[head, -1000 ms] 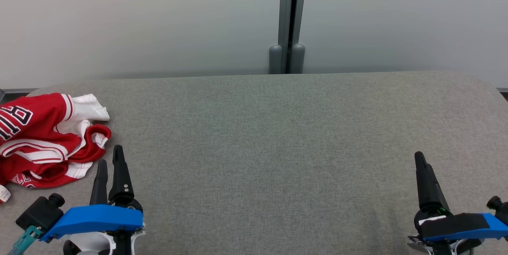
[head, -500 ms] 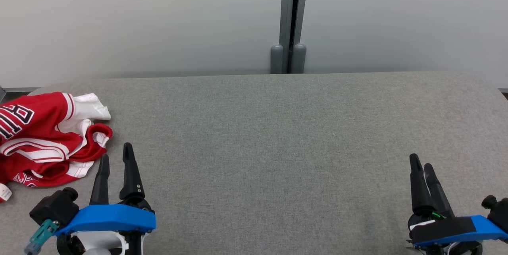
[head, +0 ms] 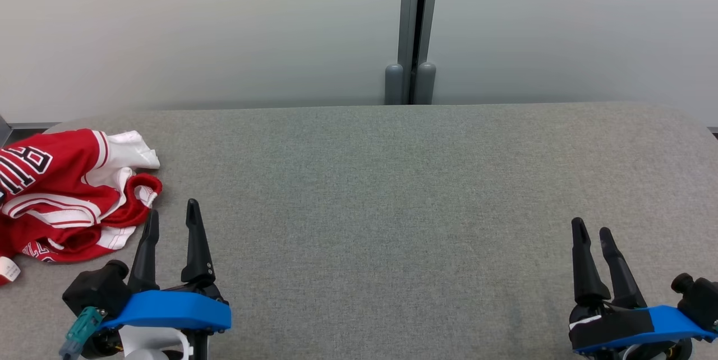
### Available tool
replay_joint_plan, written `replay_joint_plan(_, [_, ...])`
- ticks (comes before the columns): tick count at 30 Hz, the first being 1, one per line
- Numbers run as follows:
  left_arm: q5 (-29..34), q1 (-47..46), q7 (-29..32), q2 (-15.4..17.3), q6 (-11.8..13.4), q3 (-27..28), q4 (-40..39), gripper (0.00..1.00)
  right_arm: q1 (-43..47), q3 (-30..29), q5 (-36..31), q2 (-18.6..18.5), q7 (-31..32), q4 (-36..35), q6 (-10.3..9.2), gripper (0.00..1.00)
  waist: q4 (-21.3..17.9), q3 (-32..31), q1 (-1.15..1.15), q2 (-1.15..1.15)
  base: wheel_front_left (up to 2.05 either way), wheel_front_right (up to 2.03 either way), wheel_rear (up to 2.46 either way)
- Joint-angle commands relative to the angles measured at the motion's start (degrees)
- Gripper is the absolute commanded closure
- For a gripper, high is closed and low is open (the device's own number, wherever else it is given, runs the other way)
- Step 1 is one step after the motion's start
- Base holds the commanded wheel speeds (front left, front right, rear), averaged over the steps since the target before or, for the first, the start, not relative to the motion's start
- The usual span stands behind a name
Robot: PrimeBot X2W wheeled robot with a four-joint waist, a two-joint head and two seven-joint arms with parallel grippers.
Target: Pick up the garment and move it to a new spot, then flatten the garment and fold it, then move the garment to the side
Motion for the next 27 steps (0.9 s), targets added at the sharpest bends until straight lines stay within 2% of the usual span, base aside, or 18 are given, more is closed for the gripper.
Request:
replay_joint_plan(1, [2.01, -1.0, -0.71, 0.45, -0.09, -0.31, -0.46, 0.0, 0.45, 0.13, -1.89, -0.5, -0.64, -0.31, 0.12, 0.0, 0.03, -0.01, 0.0, 0.0, 0.0, 0.0, 0.0])
replay_joint_plan(27, [14.71, -0.27, -3.79, 0.97, 0.92, -1.57, 2.3, 0.0, 1.1, 0.65, -15.37, -0.58, -3.82, 1.35, 0.15, 0.0, 0.34, -0.18, 0.0, 0.0, 0.0, 0.0, 0.0])
